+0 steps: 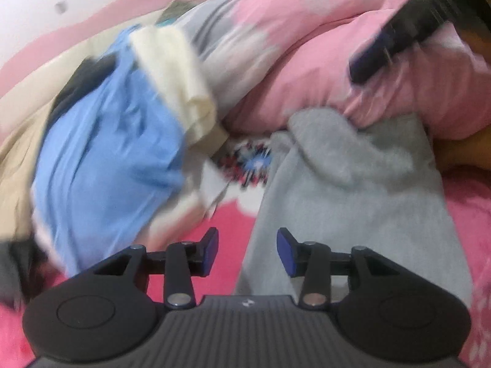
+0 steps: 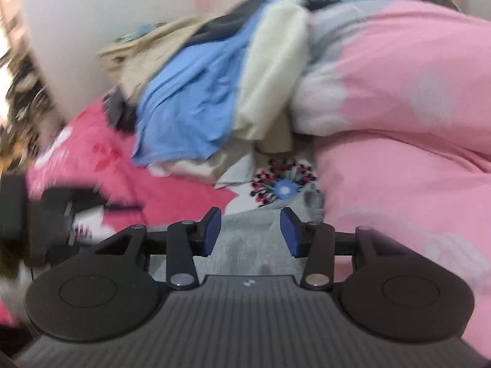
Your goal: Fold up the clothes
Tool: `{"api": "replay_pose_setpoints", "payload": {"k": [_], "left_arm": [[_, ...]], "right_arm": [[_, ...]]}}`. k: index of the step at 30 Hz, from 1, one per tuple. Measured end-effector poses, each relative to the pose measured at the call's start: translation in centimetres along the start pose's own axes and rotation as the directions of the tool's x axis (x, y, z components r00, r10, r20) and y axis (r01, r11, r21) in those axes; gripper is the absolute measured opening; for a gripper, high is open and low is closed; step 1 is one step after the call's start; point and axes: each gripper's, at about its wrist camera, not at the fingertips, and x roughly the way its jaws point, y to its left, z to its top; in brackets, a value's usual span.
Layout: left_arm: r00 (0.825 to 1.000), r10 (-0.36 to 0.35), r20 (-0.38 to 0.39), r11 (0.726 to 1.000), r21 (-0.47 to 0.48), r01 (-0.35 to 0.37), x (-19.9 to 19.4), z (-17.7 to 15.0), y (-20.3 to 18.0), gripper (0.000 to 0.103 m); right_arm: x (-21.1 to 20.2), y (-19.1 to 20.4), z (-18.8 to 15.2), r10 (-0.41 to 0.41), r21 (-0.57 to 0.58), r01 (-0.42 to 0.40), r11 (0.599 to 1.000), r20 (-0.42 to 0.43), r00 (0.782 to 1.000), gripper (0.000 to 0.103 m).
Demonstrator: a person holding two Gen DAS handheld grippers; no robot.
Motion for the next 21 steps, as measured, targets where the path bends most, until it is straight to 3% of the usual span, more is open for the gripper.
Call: {"api": "replay_pose_setpoints", "payload": {"k": [5,7,9,13,16,19,21], "left_arm": [[1.000,-0.019,-0.014,0.993,0.116,0.021,5.8,3.4,-1.8,0.046],[0.997,-0.070,-0.033,0.988,0.138,0.074,7.9,4.6,-2.1,0.046],[0.991,-0.123,-0.052,0.977,0.171,0.131,9.8,5.6,-2.6,0.046],[0.983,-0.153,-0.096,0.960,0.221,0.171,12.7,6.5,-3.5,0.043],[0.977,-0.183,-0.111,0.954,0.221,0.204,14.2,7.0,-3.7,0.033],[0.969,-0.223,-0.110,0.955,0.174,0.240,14.8,7.1,-3.8,0.010],[0.973,-0.215,-0.084,0.962,0.156,0.226,14.5,6.7,-4.2,0.009]], "right_arm": [[2.6,1.7,-4.1,-0.039,-0.213,0.024,0.977,-0.068,0.997,0.039],[2.6,1.9,-5.2,-0.019,-0.268,-0.001,0.963,-0.072,0.997,0.039],[2.1,2.0,-5.9,0.007,-0.307,-0.023,0.951,-0.051,0.999,0.038],[1.0,1.9,-6.5,0.053,-0.334,-0.051,0.941,-0.004,0.999,0.038],[0.5,2.2,-6.7,0.073,-0.353,-0.064,0.933,0.015,0.997,0.039],[0.1,2.4,-7.0,0.078,-0.381,-0.058,0.923,0.037,0.996,0.039],[0.1,2.2,-7.0,0.075,-0.379,-0.052,0.924,0.045,0.996,0.039]]}}
